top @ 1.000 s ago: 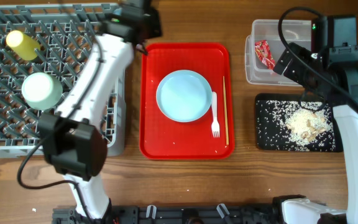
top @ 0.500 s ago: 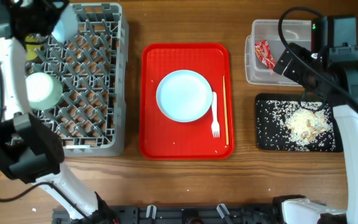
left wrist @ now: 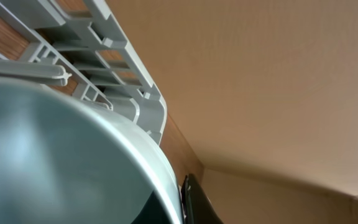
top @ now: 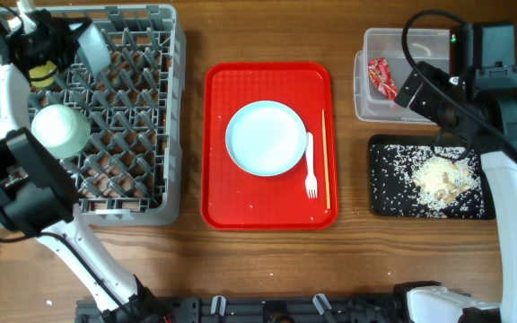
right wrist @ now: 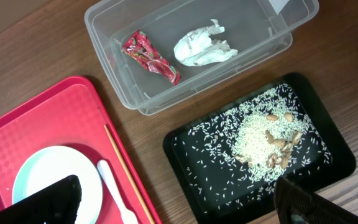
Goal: Sort waste into correct bins and load items into the dishwasher rack
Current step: 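Carry the light-blue bowl to the rack and place it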
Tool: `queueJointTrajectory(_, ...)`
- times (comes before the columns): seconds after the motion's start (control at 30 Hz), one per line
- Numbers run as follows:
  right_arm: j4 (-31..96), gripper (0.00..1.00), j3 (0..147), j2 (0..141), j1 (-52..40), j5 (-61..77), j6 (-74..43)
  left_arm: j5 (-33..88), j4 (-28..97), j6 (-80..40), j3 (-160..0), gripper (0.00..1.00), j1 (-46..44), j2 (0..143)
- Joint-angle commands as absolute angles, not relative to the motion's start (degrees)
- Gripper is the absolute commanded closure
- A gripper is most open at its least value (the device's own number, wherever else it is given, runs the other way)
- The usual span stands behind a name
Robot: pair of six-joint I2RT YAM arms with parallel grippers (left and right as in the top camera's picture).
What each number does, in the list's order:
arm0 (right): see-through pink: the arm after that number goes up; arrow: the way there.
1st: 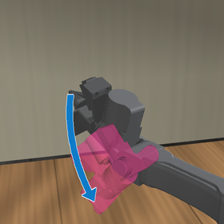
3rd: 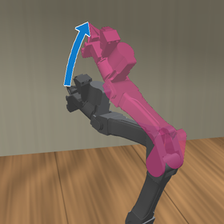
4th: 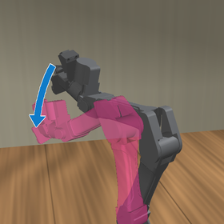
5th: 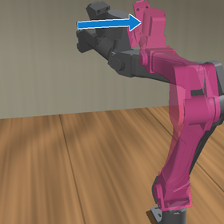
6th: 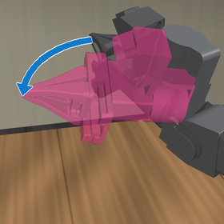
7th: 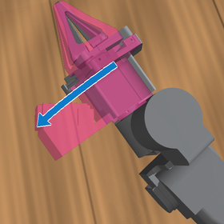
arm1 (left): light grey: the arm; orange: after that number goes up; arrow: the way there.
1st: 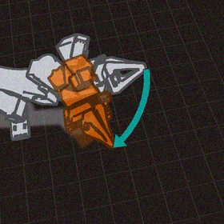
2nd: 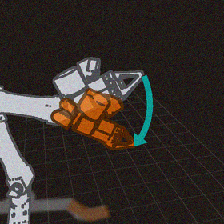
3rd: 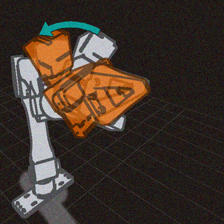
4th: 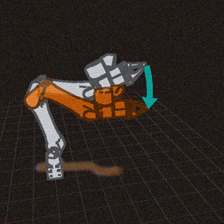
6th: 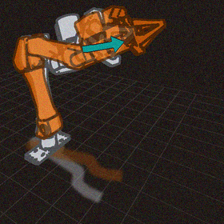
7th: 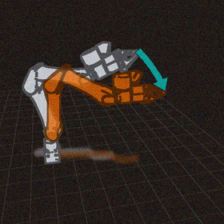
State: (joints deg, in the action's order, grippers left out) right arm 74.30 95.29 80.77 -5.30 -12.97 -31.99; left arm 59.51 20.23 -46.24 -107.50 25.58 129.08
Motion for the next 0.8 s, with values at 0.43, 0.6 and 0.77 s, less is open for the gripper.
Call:
queueJointTrajectory(0.43, 74.22, 0.00, 95.61, 81.21, -5.17, -14.13, -31.53, 70.74, 22.31, -47.35, -107.57, 0.96, 31.64, 132.11)
queueJointTrajectory(0.6, 74.19, 0.00, 95.61, 81.21, -5.17, -14.11, -31.51, 71.09, 25.74, -46.70, -107.57, 0.80, 33.89, 132.11)
queueJointTrajectory(0.77, 74.19, 0.00, 95.61, 81.21, -5.17, -14.13, -31.53, 74.35, 27.79, -42.81, -107.57, 0.76, 35.88, 130.93)
